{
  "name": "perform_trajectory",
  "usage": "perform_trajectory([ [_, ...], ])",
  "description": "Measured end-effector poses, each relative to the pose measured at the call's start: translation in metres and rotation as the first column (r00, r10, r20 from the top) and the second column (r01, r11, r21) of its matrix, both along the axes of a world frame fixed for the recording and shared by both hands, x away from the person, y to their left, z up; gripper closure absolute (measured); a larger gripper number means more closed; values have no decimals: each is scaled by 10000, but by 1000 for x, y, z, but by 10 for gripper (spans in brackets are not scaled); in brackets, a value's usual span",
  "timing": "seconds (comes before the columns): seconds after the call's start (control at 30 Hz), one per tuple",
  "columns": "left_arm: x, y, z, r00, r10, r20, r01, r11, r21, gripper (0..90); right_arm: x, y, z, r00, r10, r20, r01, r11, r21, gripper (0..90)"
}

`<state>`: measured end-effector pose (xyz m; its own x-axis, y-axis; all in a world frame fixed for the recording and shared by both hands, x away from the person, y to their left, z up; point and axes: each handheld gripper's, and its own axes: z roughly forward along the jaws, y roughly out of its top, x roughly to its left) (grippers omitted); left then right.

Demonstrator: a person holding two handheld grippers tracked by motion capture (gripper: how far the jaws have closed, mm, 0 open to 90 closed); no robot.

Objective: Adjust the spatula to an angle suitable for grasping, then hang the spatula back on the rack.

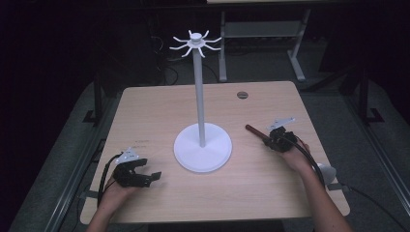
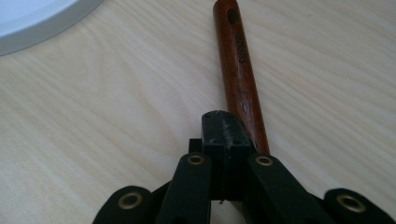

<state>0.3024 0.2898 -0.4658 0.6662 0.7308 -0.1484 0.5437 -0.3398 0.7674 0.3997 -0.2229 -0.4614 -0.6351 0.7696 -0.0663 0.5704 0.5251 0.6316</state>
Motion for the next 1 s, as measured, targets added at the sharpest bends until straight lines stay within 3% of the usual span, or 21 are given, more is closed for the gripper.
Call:
perform_trajectory([
  [0.1, 0, 0, 0, 10000, -5, -2, 5, 10000, 13, 125, 1, -2, 0, 10000, -20, 40, 20, 10000, 84, 900],
  [0.3, -1, 0, 1, 10000, -38, 29, 38, 9999, 116, 125, -5, -10, 14, 9999, 1, 102, -9, 9973, 736, 900],
  [0.37, -1, 0, 1, 10000, -11, 40, 11, 10000, 56, 125, -7, -14, 19, 10000, -29, 35, 25, 9956, 933, 862],
  [0.53, 0, 1, 0, 10000, 7, 30, -7, 10000, 39, 125, -9, -20, 29, 9998, 4, -198, 14, 9960, 897, 810],
  [0.57, 0, 0, 0, 10000, 7, 24, -7, 10000, 37, 125, -7, -23, 33, 9986, 52, -518, -7, 9962, 868, 771],
  [0.6, 0, 0, 0, 10000, 5, 9, -5, 10000, 54, 125, -7, -23, 33, 9986, 52, -518, -7, 9962, 868, 771],
  [0.8, -1, -1, 1, 10000, 33, 0, -33, 10000, 3, 125, 5, -22, 41, 9913, 366, -1265, -369, 9993, 5, 729],
  [0.83, -1, -1, 1, 10000, 24, 3, -24, 10000, 5, 125, 9, -19, 44, 9874, 497, -1504, -562, 9977, -390, 723],
  [1.0, 0, 0, 0, 10000, -22, 30, 21, 10000, 11, 125, 22, -14, 46, 9792, 513, -1962, -731, 9917, -1056, 720],
])
